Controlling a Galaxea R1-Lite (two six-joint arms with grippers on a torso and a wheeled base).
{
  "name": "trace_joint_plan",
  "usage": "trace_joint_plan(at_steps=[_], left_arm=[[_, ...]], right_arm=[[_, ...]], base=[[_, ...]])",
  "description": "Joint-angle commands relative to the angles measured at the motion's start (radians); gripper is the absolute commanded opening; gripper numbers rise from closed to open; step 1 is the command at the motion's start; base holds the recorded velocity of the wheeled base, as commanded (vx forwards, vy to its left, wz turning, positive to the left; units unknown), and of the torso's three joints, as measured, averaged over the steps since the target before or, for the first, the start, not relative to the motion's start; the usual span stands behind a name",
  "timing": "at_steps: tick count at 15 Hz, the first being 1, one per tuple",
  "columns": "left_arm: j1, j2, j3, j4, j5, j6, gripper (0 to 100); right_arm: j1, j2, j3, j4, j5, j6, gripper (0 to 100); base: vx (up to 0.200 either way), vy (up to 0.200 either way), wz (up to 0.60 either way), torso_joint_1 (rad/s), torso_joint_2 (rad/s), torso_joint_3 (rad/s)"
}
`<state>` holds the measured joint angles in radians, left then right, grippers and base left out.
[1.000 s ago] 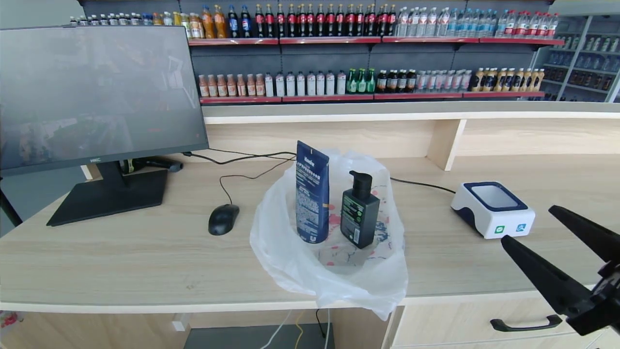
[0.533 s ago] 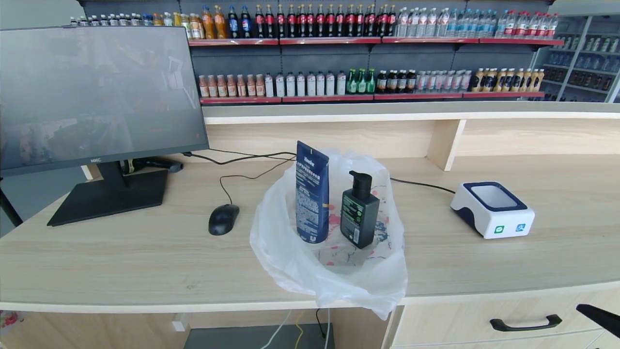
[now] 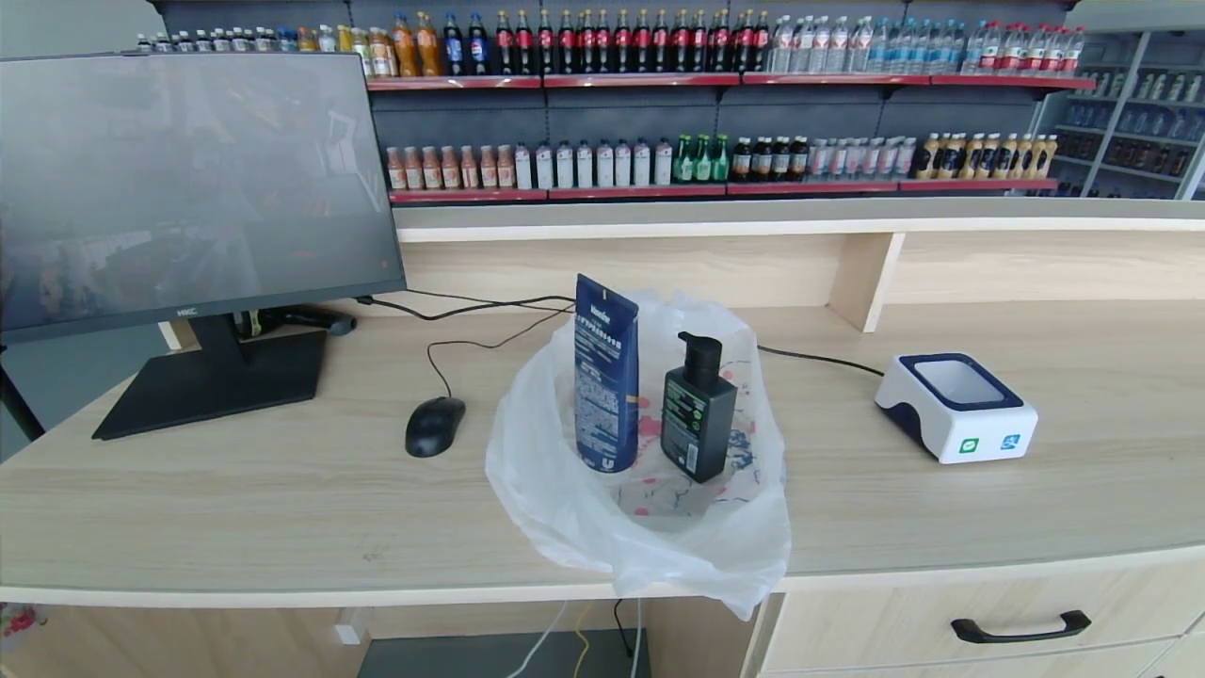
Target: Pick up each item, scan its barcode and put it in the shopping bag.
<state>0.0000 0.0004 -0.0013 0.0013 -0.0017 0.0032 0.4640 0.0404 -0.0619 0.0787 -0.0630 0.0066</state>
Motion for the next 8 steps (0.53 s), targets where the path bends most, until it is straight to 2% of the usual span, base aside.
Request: trace_joint_plan(at_steps=[1,2,3,4,5,6,8], left_arm=[[0.0,0.0,0.0,0.0,0.0,0.0,100],[0.0,0.0,0.001,0.0,0.0,0.0,100],[0.0,0.0,0.0,0.0,0.0,0.0,100],[0.0,0.0,0.0,0.0,0.0,0.0,100],[0.0,0.0,0.0,0.0,0.0,0.0,100],[0.0,0.0,0.001,0.0,0.0,-0.002,100],[0.0,0.0,0.0,0.0,0.0,-0.003,100]], right_arm=[[-0.258,0.076,-0.003,0.001,0.005,-0.011,100],[-0.288,0.073,-0.003,0.001,0.008,-0.034,100],[-0.366,0.058,-0.001,0.0,0.005,-0.042,100],[-0.389,0.055,-0.001,0.0,0.0,-0.013,100],[-0.387,0.055,0.005,-0.005,0.002,-0.014,100],[-0.387,0.053,0.06,-0.079,0.005,-0.016,100],[-0.387,0.053,0.059,-0.079,0.005,0.0,100]], base=[[0.0,0.0,0.0,0.0,0.0,0.0],[0.0,0.0,0.0,0.0,0.0,0.0],[0.0,0.0,0.0,0.0,0.0,0.0],[0.0,0.0,0.0,0.0,0.0,0.0],[0.0,0.0,0.0,0.0,0.0,0.0],[0.0,0.0,0.0,0.0,0.0,0.0],[0.0,0.0,0.0,0.0,0.0,0.0]])
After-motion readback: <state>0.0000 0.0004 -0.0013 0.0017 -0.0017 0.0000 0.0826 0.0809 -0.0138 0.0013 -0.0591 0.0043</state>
